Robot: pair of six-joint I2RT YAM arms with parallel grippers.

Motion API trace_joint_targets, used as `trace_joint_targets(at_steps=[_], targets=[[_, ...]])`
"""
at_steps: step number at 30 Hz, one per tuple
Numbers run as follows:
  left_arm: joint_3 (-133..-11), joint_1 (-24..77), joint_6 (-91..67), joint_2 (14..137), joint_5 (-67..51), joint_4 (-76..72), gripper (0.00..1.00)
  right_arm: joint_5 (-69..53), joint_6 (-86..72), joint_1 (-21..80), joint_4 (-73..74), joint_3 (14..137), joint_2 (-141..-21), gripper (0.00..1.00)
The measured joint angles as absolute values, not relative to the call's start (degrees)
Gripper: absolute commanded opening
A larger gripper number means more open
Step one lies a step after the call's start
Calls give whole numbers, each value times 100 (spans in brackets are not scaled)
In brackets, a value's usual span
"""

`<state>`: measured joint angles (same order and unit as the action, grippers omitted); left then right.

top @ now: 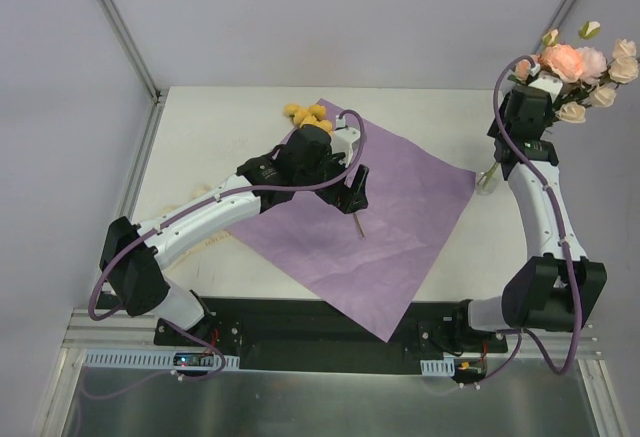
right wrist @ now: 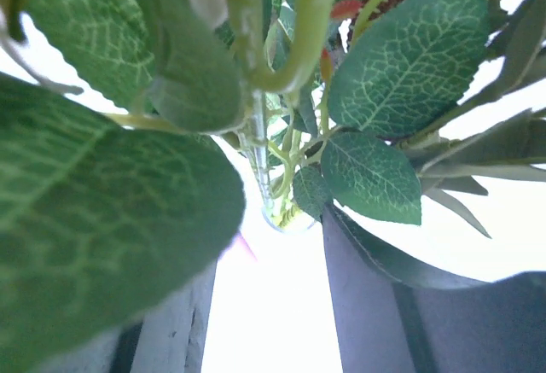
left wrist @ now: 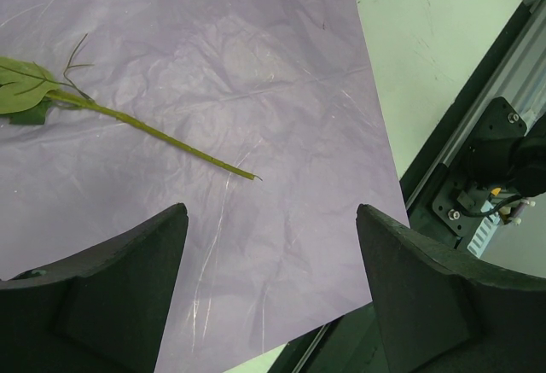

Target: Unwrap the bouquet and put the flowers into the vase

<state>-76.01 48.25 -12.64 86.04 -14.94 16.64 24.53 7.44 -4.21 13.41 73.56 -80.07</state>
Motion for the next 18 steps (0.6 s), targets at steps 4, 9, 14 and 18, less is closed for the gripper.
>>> trace_joint_targets(at_steps=[4,9,14,18], targets=[[-7601,4825,-1264,8604,-1494,1664,79,2456,676,-344,1570,7323,-7758,65],[-7601,4825,-1267,8604,-1494,1664,80,2456,574,-224,1828,7164,-7220,73],[-7601,4825,-1286,8602,-1494,1664,80,2464,412,-8,2187,7032,-6665,82],[-7603,4825,-1315,8624,-1490,1667,78,2460,351,375,2536,6729,-6156,84]])
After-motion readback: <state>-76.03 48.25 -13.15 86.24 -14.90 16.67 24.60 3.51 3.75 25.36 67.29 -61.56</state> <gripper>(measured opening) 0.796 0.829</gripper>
